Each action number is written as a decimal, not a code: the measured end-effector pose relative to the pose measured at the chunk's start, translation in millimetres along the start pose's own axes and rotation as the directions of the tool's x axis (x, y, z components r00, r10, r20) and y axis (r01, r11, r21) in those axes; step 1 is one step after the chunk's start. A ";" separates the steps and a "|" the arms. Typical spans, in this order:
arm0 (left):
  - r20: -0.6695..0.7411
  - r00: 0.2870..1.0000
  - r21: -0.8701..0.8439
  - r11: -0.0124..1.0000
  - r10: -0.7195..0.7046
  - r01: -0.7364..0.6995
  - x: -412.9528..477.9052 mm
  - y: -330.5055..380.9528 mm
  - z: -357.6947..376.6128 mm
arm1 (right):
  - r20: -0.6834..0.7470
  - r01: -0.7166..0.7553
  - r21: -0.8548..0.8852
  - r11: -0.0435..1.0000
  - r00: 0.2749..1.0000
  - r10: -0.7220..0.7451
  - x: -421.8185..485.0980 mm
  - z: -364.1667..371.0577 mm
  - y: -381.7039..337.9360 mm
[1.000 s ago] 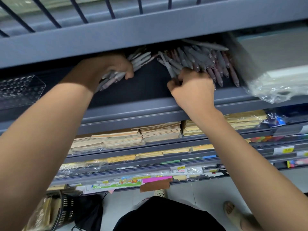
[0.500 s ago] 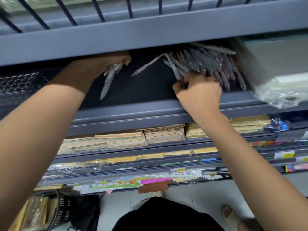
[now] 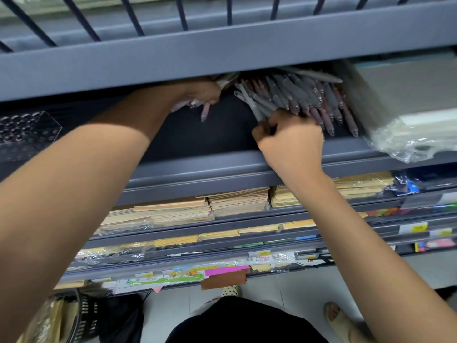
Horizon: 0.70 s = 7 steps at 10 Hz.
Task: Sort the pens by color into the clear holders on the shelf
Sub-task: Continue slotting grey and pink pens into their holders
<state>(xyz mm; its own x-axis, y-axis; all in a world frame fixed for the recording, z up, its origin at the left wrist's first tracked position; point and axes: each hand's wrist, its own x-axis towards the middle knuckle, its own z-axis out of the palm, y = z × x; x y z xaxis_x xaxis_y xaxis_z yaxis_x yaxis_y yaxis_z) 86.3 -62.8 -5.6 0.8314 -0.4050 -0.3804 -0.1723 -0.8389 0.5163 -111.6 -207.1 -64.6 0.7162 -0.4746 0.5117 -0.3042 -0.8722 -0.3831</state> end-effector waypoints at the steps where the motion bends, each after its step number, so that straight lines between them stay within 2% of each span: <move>1: 0.026 1.000 -0.072 0.997 0.004 -0.002 -4.7 1.8 0.0 | -0.001 -0.032 0.052 0.998 0.999 0.032 0.3 -0.5 0.8; 3: 0.029 0.998 -0.117 0.992 0.052 -0.048 -30.5 9.7 8.2 | 0.014 -0.127 0.291 0.948 0.992 0.128 3.5 -3.4 3.3; 4: 0.026 0.997 -0.328 0.943 0.069 -0.057 -46.7 11.3 13.0 | 0.011 -0.150 0.375 0.915 0.987 0.157 -1.1 -8.3 -0.4; 5: 0.015 0.997 -0.606 0.794 0.077 -0.052 -73.6 10.1 20.4 | 0.062 -0.180 0.443 0.878 0.983 0.171 -7.5 -15.0 -1.7; 6: -0.026 0.996 -0.721 0.688 0.083 -0.077 -97.1 6.0 29.6 | 0.188 -0.302 0.566 0.767 0.953 0.237 -10.5 -22.7 -1.6; 7: -0.076 0.997 -0.847 0.526 0.026 -0.078 -116.1 1.9 42.8 | 0.276 -0.381 0.625 0.682 0.924 0.263 -15.0 -28.5 -2.1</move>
<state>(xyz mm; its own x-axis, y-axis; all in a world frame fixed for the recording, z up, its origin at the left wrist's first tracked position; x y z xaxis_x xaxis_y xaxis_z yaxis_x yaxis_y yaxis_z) -33.2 -32.9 6.7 0.8644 -0.3977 -0.3077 0.2916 -0.1020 0.9511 -139.6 -201.5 -49.5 0.7555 -0.6353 0.1599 -0.0874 -0.3396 -0.9365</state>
